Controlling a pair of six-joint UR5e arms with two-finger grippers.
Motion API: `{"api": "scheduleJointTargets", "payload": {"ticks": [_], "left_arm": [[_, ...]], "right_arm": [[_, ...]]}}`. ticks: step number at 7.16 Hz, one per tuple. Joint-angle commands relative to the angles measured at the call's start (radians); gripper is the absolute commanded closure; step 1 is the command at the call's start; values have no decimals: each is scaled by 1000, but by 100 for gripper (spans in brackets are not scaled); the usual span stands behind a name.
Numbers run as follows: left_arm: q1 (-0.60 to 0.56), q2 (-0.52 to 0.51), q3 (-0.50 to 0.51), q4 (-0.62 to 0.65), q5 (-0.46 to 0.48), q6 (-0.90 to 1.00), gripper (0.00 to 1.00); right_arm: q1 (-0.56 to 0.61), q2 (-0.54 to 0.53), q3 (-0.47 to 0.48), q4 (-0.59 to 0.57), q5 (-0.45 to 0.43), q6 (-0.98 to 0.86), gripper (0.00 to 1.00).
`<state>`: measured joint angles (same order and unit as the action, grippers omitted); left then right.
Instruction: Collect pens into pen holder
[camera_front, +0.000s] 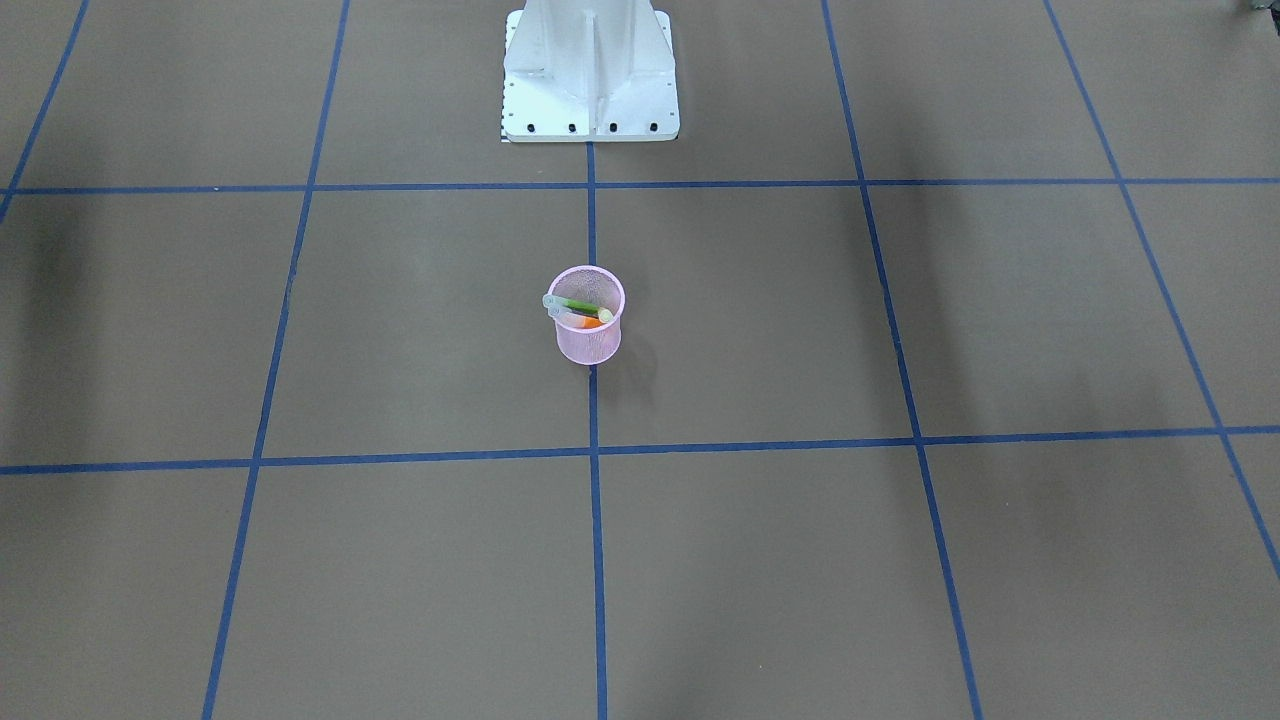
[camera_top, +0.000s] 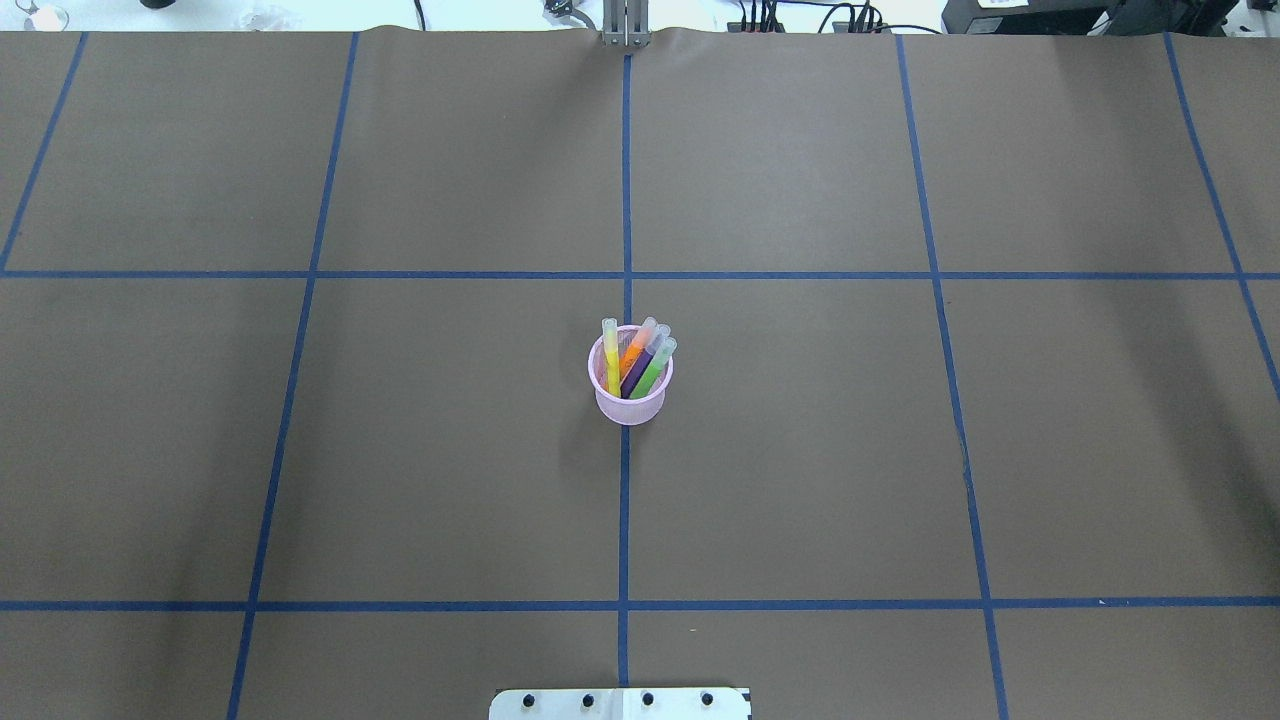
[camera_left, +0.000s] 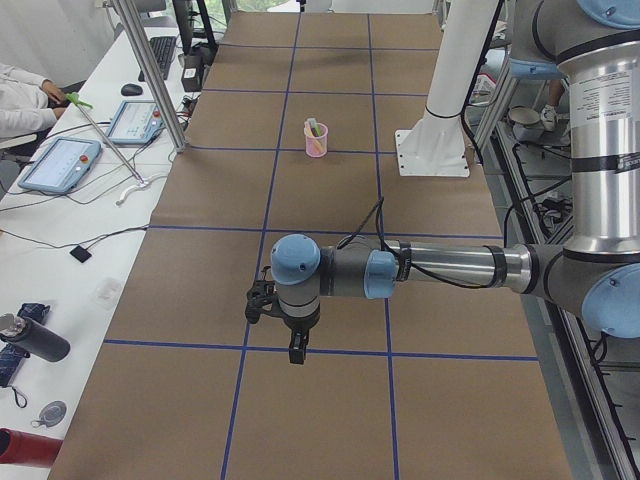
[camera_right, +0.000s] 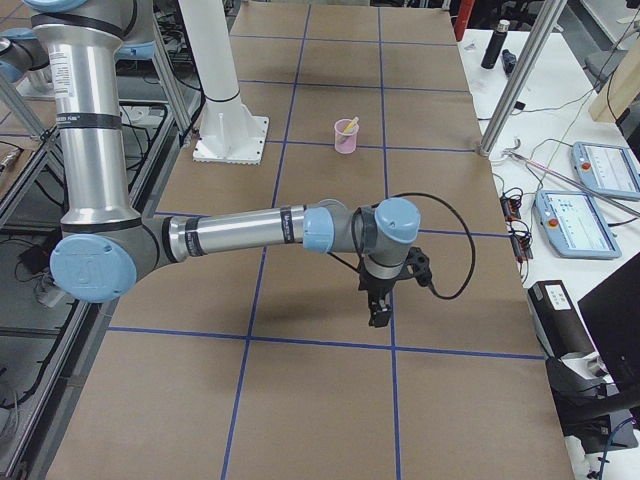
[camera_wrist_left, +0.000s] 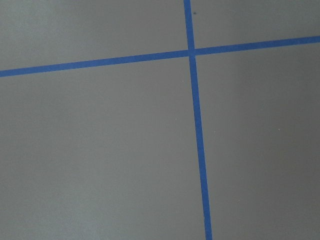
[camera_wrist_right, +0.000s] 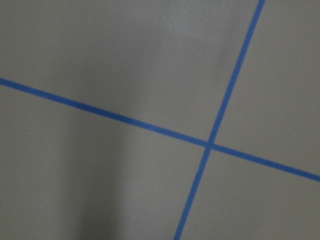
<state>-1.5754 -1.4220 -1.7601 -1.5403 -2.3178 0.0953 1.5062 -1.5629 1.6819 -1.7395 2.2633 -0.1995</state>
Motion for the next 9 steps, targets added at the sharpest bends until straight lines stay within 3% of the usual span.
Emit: {"api": "scheduleJointTargets", "payload": {"ticks": [1, 9], "left_arm": [[0, 0, 1, 0, 0, 0, 0], [0, -1, -1, -1, -2, 1, 0]], "right_arm": [[47, -74, -1, 0, 5, -3, 0], [80, -85, 13, 9, -18, 8, 0]]}}
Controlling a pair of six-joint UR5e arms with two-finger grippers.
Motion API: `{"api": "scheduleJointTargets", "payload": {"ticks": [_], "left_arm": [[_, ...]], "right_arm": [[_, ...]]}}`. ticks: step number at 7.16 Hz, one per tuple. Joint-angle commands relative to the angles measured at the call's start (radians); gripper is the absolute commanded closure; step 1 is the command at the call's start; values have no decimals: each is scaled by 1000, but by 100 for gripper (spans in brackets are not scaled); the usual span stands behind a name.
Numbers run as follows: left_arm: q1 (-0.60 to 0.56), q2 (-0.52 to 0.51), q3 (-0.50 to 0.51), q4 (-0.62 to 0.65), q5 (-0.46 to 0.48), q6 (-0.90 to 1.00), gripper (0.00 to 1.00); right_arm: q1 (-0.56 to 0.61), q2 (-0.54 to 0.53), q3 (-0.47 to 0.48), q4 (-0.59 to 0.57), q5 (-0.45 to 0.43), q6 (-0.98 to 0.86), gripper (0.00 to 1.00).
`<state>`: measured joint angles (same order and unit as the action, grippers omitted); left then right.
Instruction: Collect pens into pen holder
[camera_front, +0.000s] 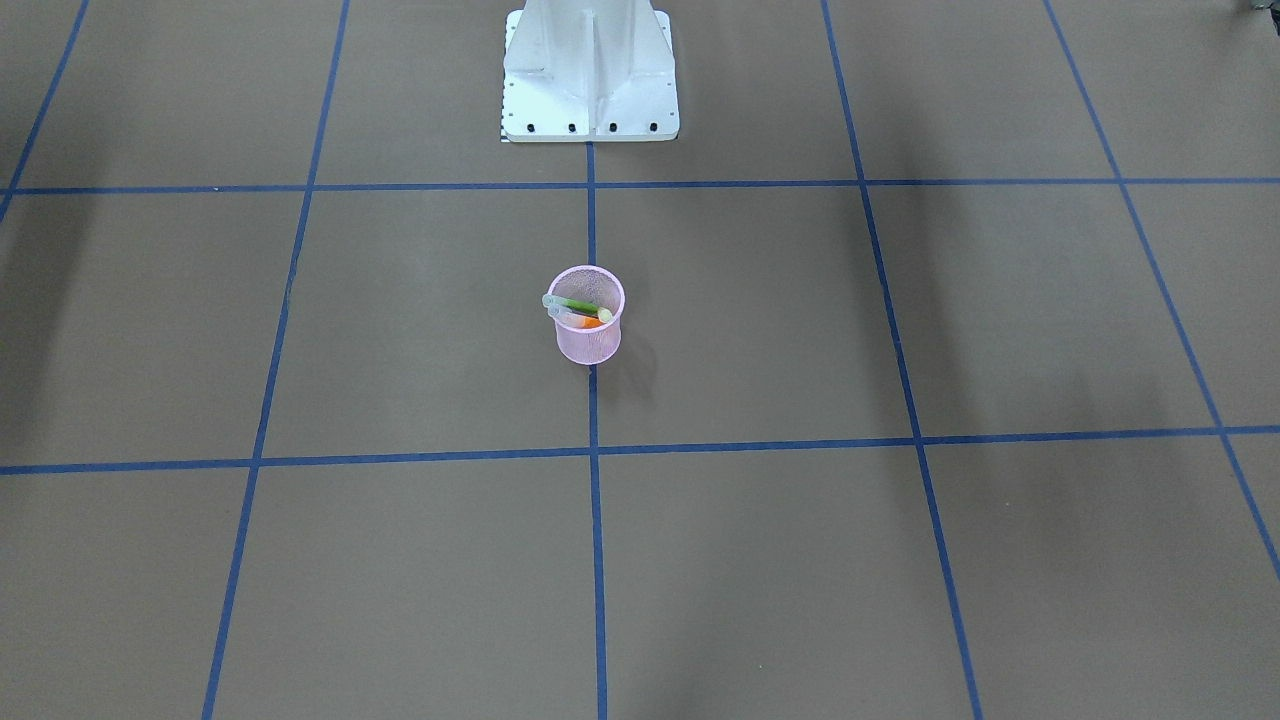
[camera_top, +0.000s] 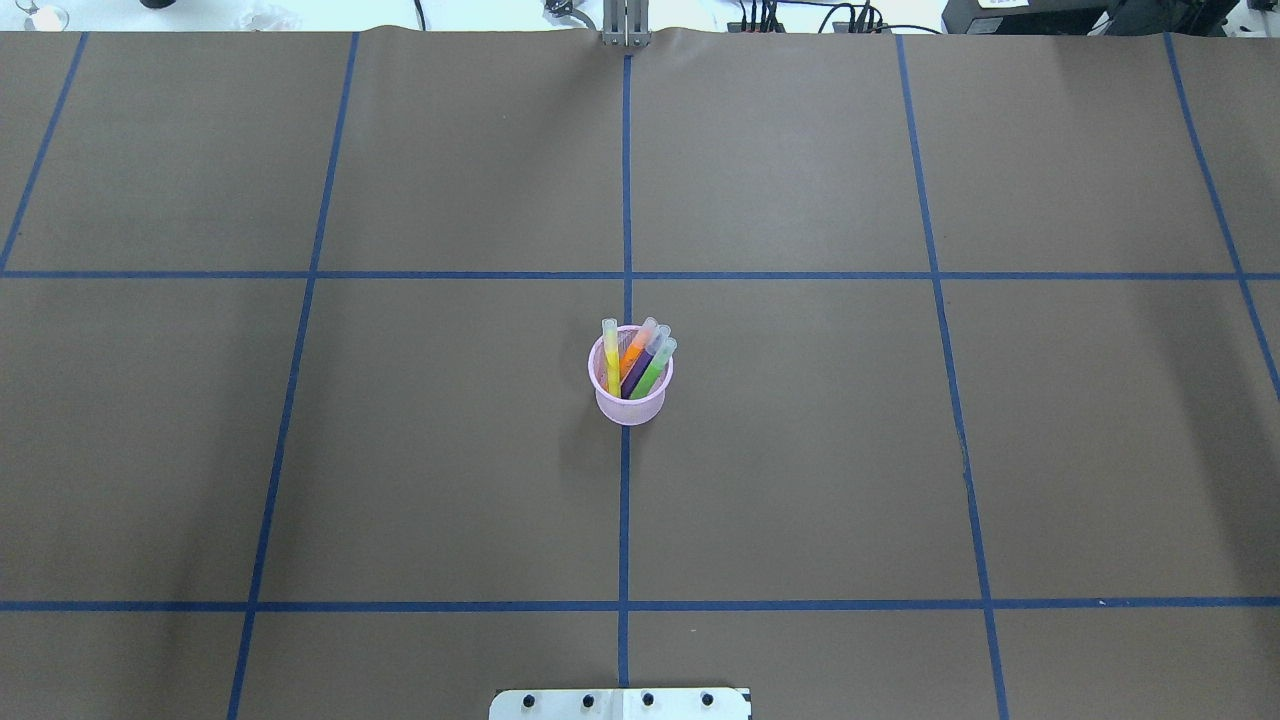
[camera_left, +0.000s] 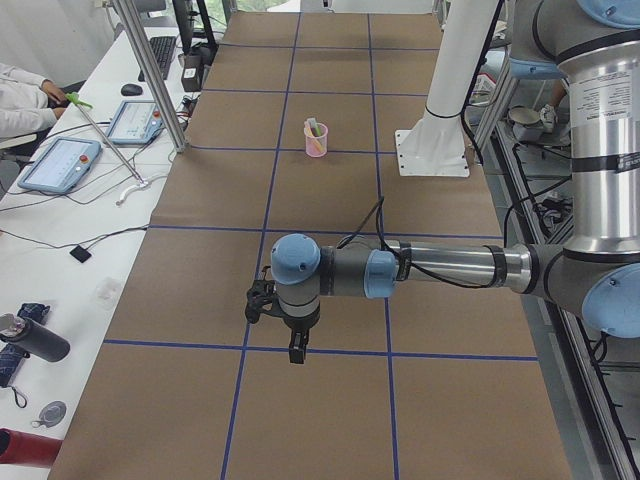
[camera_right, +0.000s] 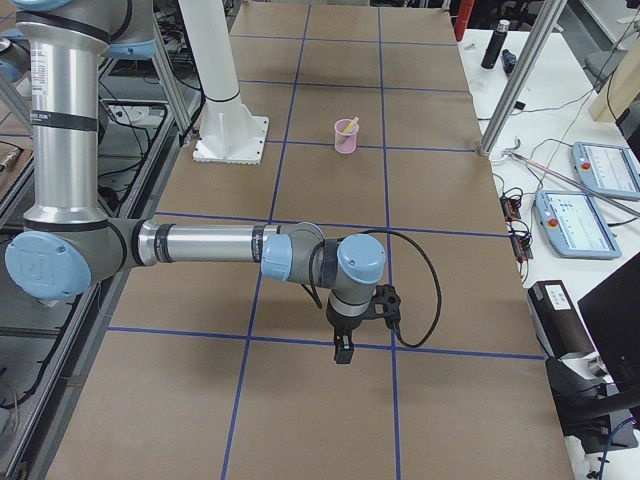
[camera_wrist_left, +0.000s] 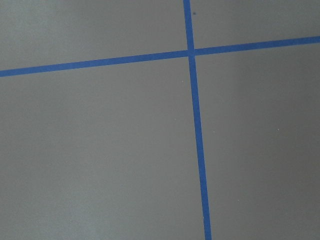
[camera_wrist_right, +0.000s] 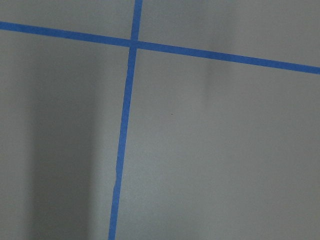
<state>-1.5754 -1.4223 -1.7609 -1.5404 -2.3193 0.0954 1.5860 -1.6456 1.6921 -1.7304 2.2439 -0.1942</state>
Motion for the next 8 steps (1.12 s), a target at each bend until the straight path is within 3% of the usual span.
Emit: {"api": "scheduleJointTargets", "payload": {"ticks": [1, 8], "left_arm": [[0, -1, 0, -7, 0, 0, 0], [0, -1, -3, -7, 0, 1, 0]], "right_arm": [[0, -2, 1, 0, 2, 2, 0], [0, -8, 1, 25, 6, -1, 0]]}}
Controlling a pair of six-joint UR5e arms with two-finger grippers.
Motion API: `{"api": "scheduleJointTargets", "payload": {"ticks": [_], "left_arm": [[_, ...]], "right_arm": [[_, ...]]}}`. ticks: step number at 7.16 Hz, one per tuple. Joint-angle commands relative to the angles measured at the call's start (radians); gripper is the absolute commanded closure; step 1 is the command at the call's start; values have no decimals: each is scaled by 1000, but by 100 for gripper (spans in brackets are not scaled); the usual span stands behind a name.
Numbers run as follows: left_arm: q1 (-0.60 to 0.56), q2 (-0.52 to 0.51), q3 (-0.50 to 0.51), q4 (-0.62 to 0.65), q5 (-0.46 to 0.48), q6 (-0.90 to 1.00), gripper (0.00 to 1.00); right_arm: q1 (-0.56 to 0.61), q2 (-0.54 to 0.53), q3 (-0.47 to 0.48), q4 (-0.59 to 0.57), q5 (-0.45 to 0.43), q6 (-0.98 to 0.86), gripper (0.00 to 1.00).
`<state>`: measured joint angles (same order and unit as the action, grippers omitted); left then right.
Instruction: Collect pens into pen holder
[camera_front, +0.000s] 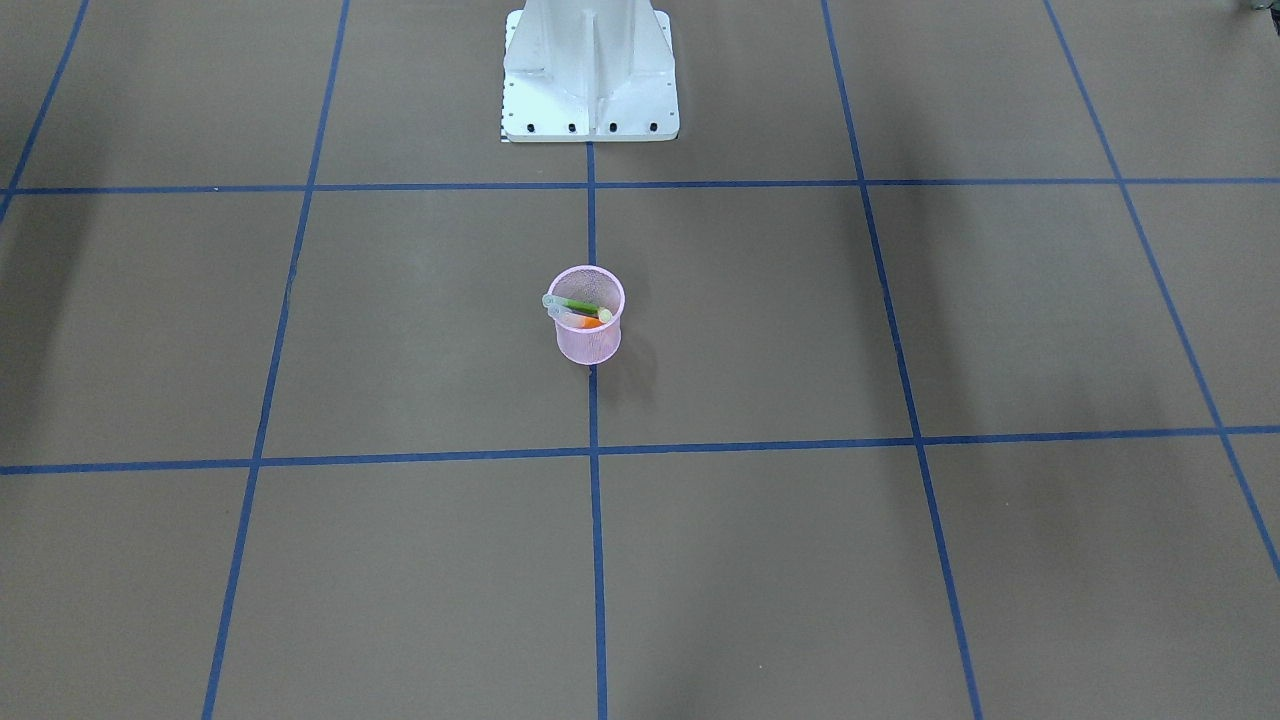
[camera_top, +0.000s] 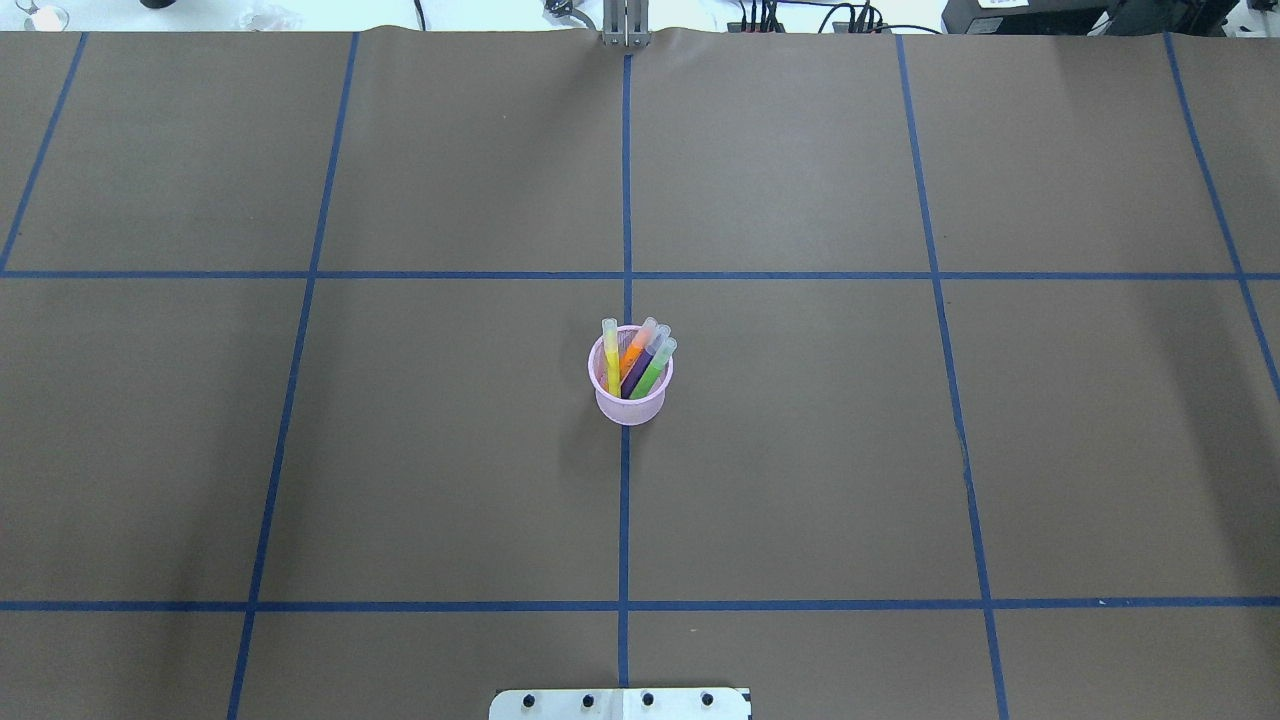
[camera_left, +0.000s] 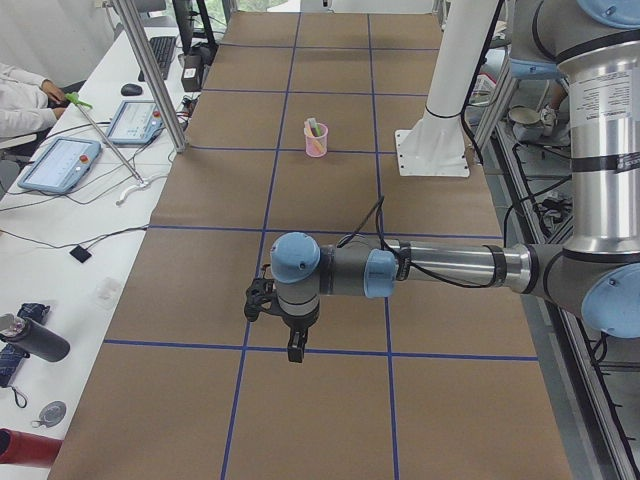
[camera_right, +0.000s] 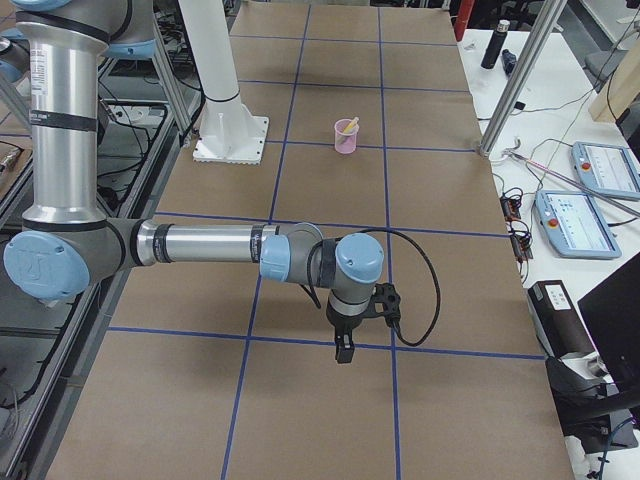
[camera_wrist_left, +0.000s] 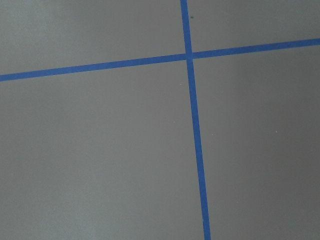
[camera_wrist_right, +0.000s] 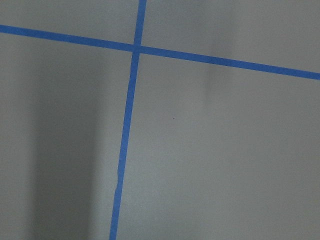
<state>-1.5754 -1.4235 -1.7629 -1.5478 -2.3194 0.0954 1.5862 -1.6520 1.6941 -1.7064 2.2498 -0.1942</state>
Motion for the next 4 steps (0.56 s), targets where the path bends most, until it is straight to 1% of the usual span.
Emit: {"api": "scheduleJointTargets", "payload": {"ticks": [1, 4], "left_arm": [[2, 0, -1, 0, 0, 0, 0], [0, 0, -1, 0, 0, 0, 0]], "right_arm": [[0, -3, 1, 1, 2, -1, 0], [0, -8, -1, 1, 1, -1, 0]]}}
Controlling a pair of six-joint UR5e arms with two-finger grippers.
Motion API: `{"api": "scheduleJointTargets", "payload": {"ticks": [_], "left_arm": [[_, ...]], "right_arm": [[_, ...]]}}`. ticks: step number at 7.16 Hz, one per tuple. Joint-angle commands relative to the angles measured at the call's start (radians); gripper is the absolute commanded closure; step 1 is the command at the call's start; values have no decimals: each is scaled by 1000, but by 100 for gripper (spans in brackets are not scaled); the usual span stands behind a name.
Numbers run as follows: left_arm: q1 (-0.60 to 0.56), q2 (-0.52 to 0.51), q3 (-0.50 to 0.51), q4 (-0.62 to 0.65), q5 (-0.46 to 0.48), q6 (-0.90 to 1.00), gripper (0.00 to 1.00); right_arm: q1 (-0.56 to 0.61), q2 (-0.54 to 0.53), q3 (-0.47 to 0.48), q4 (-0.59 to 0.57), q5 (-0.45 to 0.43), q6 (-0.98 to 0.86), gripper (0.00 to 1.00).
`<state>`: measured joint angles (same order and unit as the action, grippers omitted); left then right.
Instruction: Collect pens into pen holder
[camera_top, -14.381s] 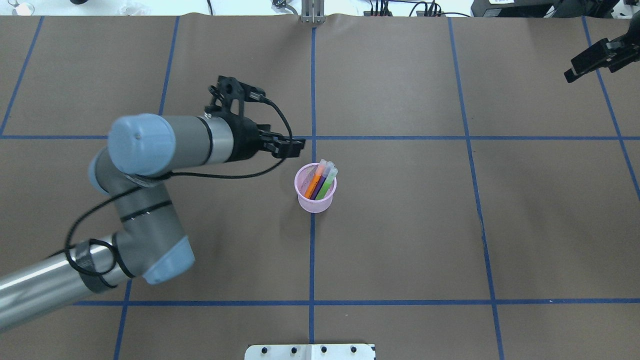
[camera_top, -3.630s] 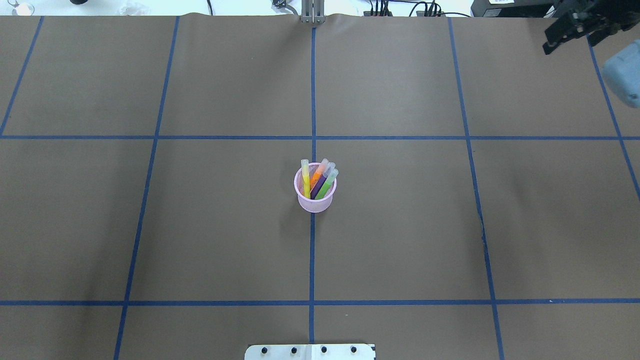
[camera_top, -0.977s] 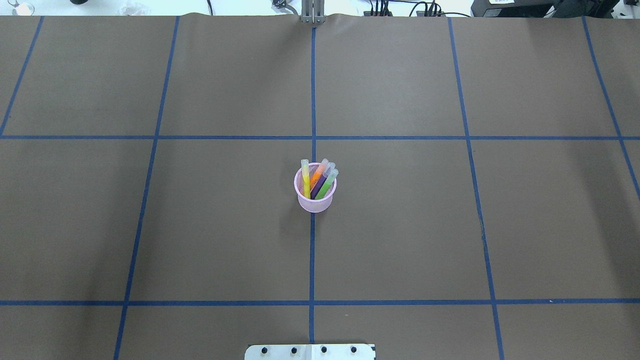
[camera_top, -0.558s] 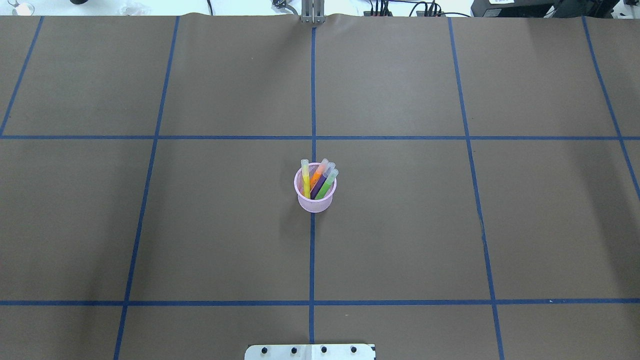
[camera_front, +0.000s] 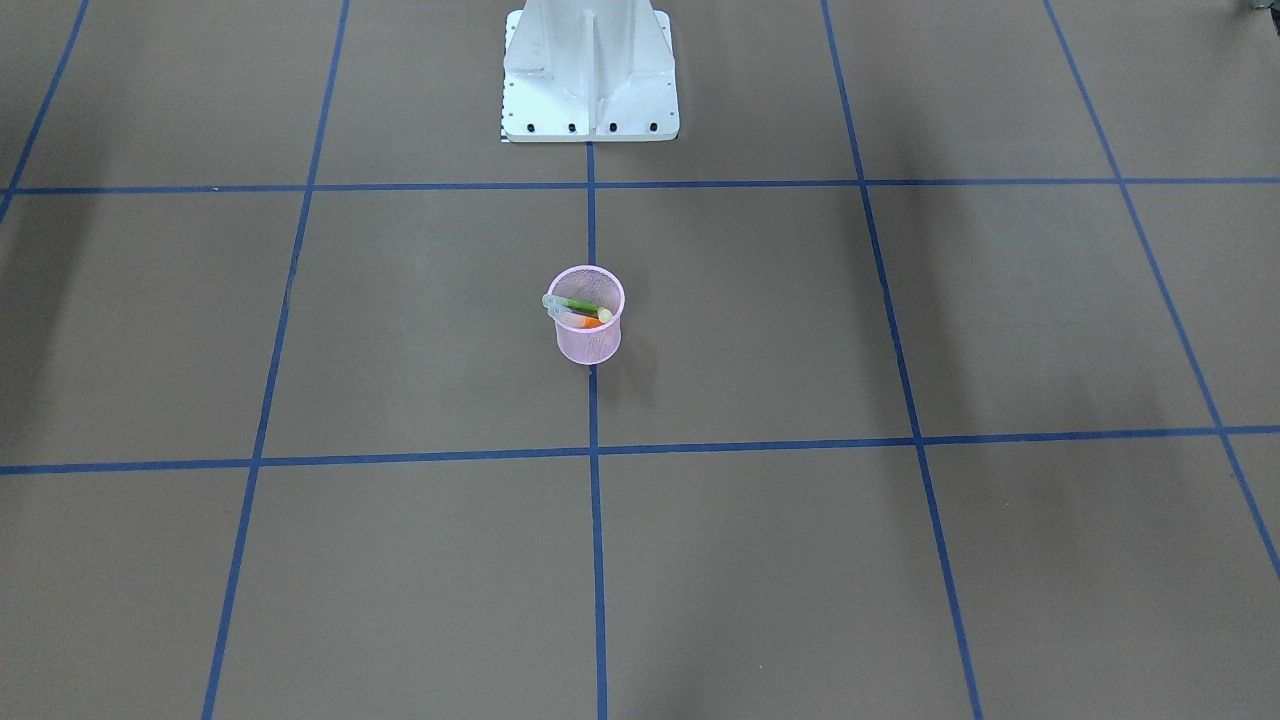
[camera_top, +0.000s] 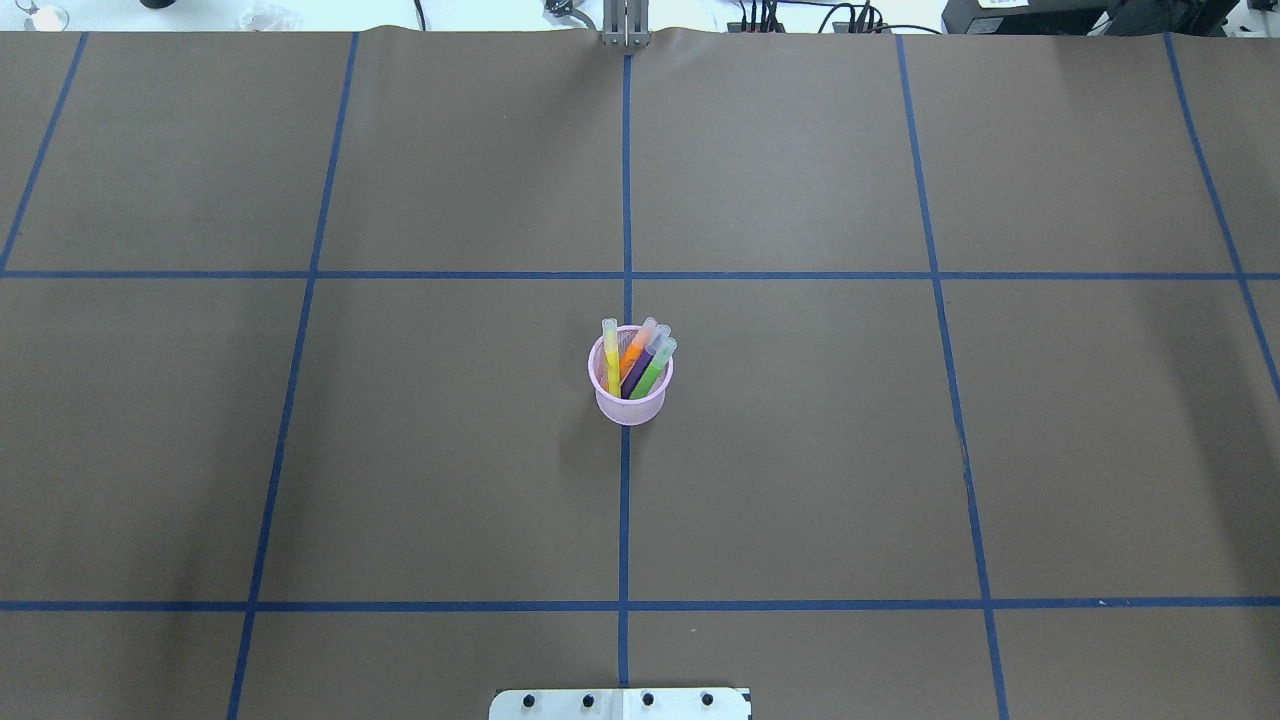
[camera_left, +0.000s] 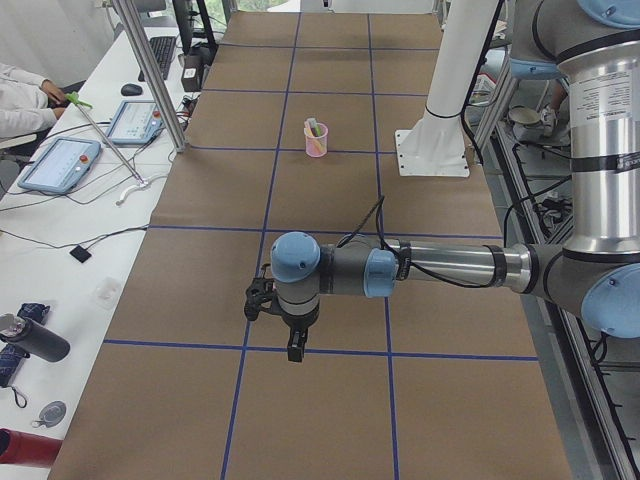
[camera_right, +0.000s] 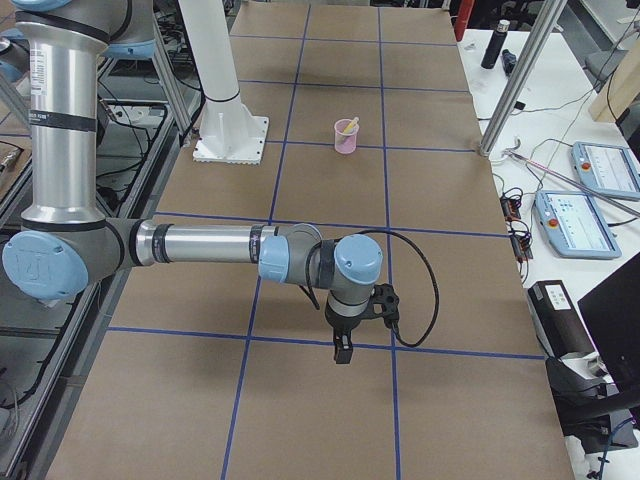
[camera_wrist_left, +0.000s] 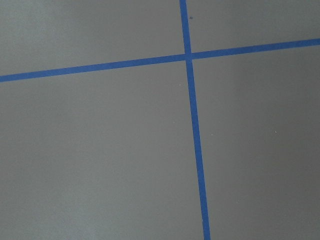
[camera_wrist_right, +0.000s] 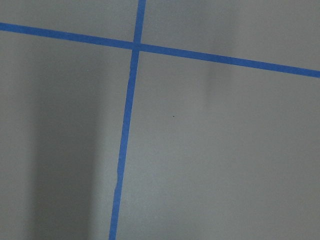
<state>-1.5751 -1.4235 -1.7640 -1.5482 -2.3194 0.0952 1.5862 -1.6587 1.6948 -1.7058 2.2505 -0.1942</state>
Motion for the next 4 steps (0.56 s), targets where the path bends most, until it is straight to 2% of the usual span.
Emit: {"api": "scheduleJointTargets", "payload": {"ticks": [1, 4], "left_arm": [[0, 0, 0, 0, 0, 0, 0], [0, 0, 0, 0, 0, 0, 0]], "right_arm": [[0, -1, -1, 0, 0, 1, 0], [0, -6, -1, 0, 0, 1, 0]]}}
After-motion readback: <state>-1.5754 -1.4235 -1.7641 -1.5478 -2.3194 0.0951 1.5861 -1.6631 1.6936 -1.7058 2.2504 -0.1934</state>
